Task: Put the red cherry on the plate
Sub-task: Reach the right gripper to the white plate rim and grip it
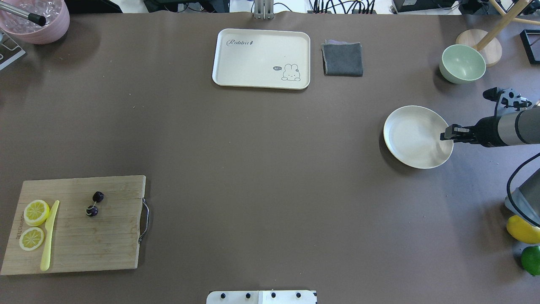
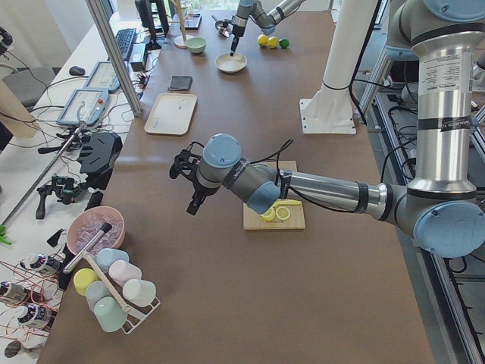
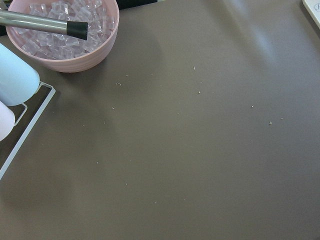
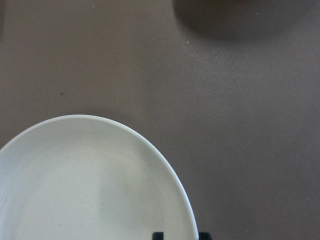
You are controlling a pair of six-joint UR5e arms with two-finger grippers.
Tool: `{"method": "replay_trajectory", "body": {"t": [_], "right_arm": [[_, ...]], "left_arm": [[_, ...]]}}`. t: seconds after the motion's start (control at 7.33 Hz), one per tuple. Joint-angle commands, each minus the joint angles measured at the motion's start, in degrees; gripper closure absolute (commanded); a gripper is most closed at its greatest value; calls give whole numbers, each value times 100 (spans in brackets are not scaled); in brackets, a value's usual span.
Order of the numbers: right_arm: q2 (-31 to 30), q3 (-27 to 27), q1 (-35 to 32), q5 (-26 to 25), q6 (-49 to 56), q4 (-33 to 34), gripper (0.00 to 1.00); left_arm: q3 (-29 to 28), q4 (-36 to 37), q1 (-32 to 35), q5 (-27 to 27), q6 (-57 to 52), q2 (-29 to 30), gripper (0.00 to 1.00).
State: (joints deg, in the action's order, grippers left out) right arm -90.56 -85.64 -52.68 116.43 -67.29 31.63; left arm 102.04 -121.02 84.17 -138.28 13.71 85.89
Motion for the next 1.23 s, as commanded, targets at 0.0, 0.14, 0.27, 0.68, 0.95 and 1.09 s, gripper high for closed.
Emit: {"method": "replay_trajectory", "body": {"t": [0.0,0.14,0.27,0.68,0.95,1.09], "right_arm": [[-76,-5,64,-155,-21,-7,99],[-50,-23,82,-191,-21,-7,100],[2,-223,91,-156,-39,62,100],[553,-1444,370,-128,-879,1376,100],[1527,-1455,1230,-1031,-1609,2002,100],[2019,-1455,1556,-1313,-1899,2553,100]], "left_arm": [[9,0,3,-6,0,-2,1],[17,0,3,-6,9,-2,1],[26,0,3,-6,18,-2,1],[17,9,3,-6,26,41,1],[26,9,-6,-59,183,59,1],[35,0,3,-94,211,68,1]]}}
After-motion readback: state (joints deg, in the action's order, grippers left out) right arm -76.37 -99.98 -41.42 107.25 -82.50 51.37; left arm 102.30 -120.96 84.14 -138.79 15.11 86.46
